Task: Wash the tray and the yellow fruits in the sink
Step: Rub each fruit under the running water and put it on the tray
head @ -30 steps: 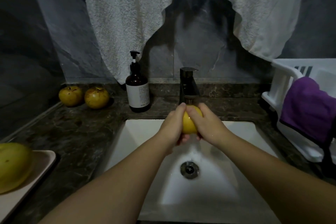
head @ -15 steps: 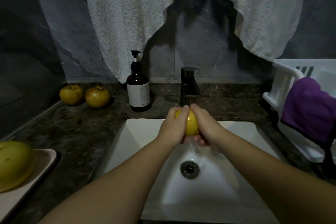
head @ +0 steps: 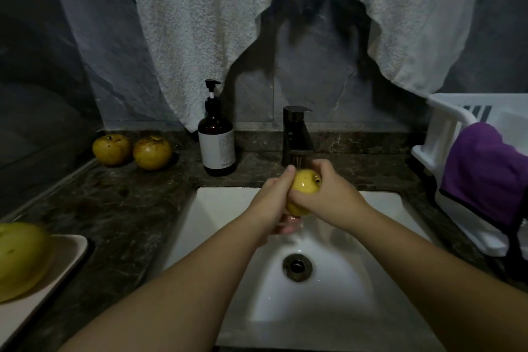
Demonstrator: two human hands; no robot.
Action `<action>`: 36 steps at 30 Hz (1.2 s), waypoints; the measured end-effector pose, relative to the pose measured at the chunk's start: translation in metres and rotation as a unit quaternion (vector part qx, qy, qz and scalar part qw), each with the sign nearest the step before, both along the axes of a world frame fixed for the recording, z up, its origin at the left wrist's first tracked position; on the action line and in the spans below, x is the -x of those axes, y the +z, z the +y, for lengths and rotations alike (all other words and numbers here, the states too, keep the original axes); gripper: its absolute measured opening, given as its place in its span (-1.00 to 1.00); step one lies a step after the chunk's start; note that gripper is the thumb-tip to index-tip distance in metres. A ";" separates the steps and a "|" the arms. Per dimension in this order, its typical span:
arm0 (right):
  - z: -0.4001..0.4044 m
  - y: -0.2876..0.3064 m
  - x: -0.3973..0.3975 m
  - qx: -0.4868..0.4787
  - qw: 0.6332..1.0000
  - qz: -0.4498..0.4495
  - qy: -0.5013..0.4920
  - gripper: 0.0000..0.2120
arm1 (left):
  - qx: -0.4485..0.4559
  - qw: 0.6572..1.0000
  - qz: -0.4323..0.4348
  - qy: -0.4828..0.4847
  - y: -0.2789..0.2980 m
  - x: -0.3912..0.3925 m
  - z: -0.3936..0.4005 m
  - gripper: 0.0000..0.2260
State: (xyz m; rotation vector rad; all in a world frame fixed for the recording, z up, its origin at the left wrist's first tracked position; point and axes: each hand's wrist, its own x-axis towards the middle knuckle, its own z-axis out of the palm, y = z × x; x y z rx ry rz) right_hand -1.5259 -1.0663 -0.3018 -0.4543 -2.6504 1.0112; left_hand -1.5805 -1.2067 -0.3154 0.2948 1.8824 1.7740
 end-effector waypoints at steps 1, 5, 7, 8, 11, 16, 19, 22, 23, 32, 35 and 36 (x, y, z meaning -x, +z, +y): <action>-0.001 0.000 -0.001 -0.034 0.999 -0.011 0.010 -0.07 | 0.002 1.000 -0.002 -0.019 -0.001 -0.001 -0.001 -0.47; -0.007 -0.001 0.003 -0.101 0.994 -0.011 0.030 -0.33 | -0.018 0.999 -0.027 -0.012 -0.004 -0.001 0.002 -0.49; -0.006 0.002 0.004 -0.077 0.996 -0.002 0.046 -0.28 | -0.054 0.998 -0.038 0.017 -0.005 0.002 0.004 -0.52; -0.004 0.005 0.004 -0.048 0.997 0.001 0.060 -0.19 | -0.067 0.996 -0.042 0.028 -0.004 0.004 0.004 -0.54; 0.007 0.022 0.000 0.033 0.997 0.003 0.076 -0.05 | -0.077 0.995 -0.039 0.043 -0.001 0.005 0.002 -0.52; 0.002 0.056 -0.003 -0.078 0.986 0.139 0.047 -0.24 | -0.057 0.996 -0.043 0.050 0.001 -0.001 0.007 -0.39; -0.007 0.072 0.005 -0.107 0.984 0.104 0.094 -0.34 | -0.060 0.997 -0.041 0.036 0.001 0.000 0.010 -0.31; -0.009 0.084 0.014 -0.131 0.983 0.056 0.114 -0.38 | -0.056 0.997 -0.039 0.038 -0.002 0.003 0.009 -0.27; -0.009 0.086 0.015 -0.134 0.983 0.052 0.114 -0.38 | -0.054 0.997 -0.038 0.039 -0.003 0.004 0.008 -0.26; 0.002 0.063 -0.013 -0.097 0.985 0.139 0.030 -0.71 | 0.069 0.997 0.022 0.028 0.000 0.002 -0.006 -0.40; 0.011 0.040 -0.025 -0.148 0.988 0.028 0.022 -0.84 | 0.258 0.949 0.181 -0.022 0.006 0.001 -0.017 -0.34; 0.012 0.031 -0.028 -0.191 0.977 -0.073 0.062 -0.86 | 0.357 0.895 0.263 -0.053 0.008 -0.001 -0.020 -0.29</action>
